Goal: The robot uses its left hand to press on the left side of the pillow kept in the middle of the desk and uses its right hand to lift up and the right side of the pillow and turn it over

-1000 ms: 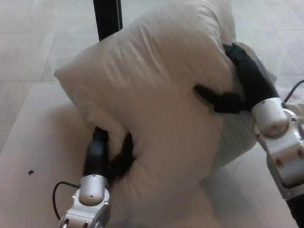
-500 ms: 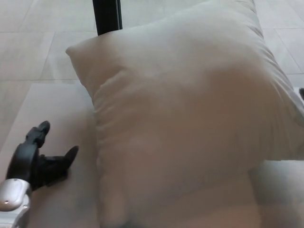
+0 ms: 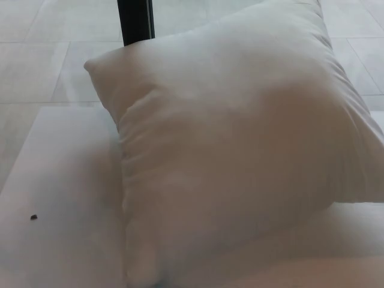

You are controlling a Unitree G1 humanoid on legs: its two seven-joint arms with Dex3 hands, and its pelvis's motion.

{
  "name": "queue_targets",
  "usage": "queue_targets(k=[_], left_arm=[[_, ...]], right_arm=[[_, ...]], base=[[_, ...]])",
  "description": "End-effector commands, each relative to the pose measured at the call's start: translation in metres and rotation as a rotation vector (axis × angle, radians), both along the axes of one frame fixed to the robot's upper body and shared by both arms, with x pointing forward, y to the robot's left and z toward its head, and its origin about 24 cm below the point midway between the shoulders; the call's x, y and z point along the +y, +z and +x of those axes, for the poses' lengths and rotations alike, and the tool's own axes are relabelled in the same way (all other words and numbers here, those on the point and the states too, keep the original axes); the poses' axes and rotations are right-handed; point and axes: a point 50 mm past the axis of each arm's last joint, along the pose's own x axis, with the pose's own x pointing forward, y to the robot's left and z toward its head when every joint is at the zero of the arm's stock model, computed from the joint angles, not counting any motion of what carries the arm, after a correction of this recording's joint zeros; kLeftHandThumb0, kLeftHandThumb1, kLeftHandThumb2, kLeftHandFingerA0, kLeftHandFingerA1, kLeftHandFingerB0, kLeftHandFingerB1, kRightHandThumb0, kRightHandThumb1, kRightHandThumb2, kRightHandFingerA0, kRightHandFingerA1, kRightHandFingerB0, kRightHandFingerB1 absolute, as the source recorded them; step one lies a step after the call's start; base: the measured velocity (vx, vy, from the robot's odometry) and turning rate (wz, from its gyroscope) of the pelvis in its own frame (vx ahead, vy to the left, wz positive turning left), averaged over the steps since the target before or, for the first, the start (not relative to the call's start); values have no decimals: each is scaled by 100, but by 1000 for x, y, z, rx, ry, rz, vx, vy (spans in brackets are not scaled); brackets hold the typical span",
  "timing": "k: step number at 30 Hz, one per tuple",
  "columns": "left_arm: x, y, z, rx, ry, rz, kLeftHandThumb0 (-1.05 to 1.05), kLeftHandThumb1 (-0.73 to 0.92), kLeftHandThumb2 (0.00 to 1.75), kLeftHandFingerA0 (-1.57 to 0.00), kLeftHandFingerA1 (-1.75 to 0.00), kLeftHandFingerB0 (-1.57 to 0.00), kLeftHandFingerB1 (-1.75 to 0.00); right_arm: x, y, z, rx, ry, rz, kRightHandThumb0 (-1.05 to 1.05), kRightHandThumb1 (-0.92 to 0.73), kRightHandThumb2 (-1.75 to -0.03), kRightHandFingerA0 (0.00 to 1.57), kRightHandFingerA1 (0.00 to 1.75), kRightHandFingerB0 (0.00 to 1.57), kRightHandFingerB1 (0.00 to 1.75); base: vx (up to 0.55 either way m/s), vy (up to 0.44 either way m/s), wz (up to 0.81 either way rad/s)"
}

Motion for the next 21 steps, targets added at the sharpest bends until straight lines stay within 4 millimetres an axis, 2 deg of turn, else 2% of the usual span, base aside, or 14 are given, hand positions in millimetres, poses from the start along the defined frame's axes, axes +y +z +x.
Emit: queue_targets(k=[1,6,7,8,9,10,11,12,14,17,18,19,20,21], left_arm=[[64,24,-54,-94,205,-69,-75,48,83,-33,-69,-3,-57],[96,1,-115,-85,486,-90,-78,45,82,-30,-74,-1,-56],[98,-2,-121,-81,506,-100,-78,45,82,-30,-76,-1,-58],[100,-11,-133,-68,545,-120,-75,45,81,-35,-79,-1,-62],[99,-25,-149,-45,586,-138,-71,45,83,-36,-81,0,-60],[97,-36,-163,-27,612,-147,-71,45,83,-36,-81,0,-60],[96,-40,-168,-10,612,-141,-72,46,85,-34,-80,-1,-55],[92,-49,-179,28,627,-137,-70,58,58,-38,-106,0,-65],[85,-74,-204,109,694,-187,-67,56,57,-47,-114,0,-63],[77,-91,-225,154,730,-209,-68,44,81,-45,-94,-1,-65],[67,-106,-235,322,702,-233,-63,53,56,-42,-114,0,-75],[59,-113,-243,423,632,-239,-63,40,75,-30,-86,-6,-64],[57,-116,-246,459,609,-239,-63,40,75,-44,-83,-11,-62],[55,-119,-250,489,609,-242,-63,36,76,-36,-78,-8,-64]], right_arm=[[-70,8,-62,-97,-277,1,-74,-74,-61,22,45,24,29],[-109,-16,-115,-238,-693,178,-69,-74,-62,19,52,20,34],[-110,-20,-118,-249,-727,201,-66,-74,-62,37,91,19,37],[-111,-28,-125,-260,-794,234,-65,-72,-64,75,175,21,40],[-109,-42,-133,-238,-852,244,-65,-69,-68,92,168,15,46],[-107,-56,-139,-213,-880,255,-65,-69,-68,92,168,15,46],[-106,-60,-140,-200,-893,268,-65,-71,-61,87,157,16,43],[-103,-71,-144,-152,-925,291,-64,-70,-68,79,169,17,44],[-96,-95,-156,-50,-941,313,-61,-71,-62,72,174,16,41],[-95,-103,-169,29,-958,290,-63,-70,-63,76,175,26,47],[-96,-104,-175,48,-964,275,-64,-72,-61,90,170,24,46],[-97,-103,-179,46,-958,272,-64,-72,-64,70,169,19,43],[-97,-103,-181,51,-942,261,-65,-72,-61,67,147,17,41],[-97,-104,-181,62,-910,240,-65,-71,-61,67,155,18,40]], base=[[0,0,0],[0,0,0],[0,0,0],[0,0,0],[0,0,0],[0,0,0],[0,0,0],[0,0,0],[0,0,0],[0,0,0],[0,0,0],[0,0,0],[0,0,0],[0,0,0]])
